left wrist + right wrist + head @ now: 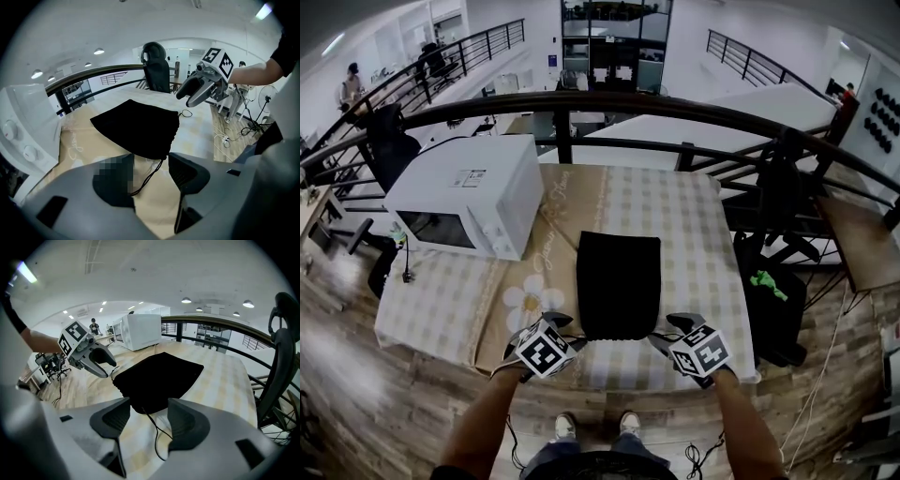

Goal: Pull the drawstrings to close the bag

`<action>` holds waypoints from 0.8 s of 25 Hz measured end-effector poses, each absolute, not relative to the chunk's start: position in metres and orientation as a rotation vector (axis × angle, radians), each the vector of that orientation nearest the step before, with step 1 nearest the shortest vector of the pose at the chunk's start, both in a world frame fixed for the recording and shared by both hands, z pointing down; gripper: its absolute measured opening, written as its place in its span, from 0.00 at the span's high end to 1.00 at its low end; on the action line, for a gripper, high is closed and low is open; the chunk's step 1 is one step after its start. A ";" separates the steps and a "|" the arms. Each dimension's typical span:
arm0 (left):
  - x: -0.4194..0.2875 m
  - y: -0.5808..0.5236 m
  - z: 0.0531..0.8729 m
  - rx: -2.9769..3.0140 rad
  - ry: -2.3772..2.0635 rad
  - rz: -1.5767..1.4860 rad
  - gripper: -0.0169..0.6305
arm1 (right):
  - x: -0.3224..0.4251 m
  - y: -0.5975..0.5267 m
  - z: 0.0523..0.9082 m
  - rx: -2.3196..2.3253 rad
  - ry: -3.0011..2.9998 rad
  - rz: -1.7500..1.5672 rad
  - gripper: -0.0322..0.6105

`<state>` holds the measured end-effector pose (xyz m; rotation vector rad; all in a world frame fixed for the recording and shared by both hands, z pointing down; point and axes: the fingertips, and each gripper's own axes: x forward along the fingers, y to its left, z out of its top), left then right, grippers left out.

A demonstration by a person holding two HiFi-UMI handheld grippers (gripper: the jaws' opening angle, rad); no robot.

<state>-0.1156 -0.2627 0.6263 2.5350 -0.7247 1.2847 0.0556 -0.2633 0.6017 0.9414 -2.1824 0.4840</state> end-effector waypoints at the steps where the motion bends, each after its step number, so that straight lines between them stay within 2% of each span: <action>1: -0.116 -0.262 0.629 2.532 -0.718 1.291 0.60 | 0.055 -0.263 0.604 0.931 -2.179 0.485 0.55; 16: -0.115 -0.250 0.664 2.496 -0.520 1.518 0.61 | 0.052 -0.258 0.641 0.775 -2.137 0.506 0.59; 20: -0.114 -0.251 0.668 2.502 -0.482 1.561 0.65 | 0.052 -0.257 0.648 0.732 -2.128 0.486 0.62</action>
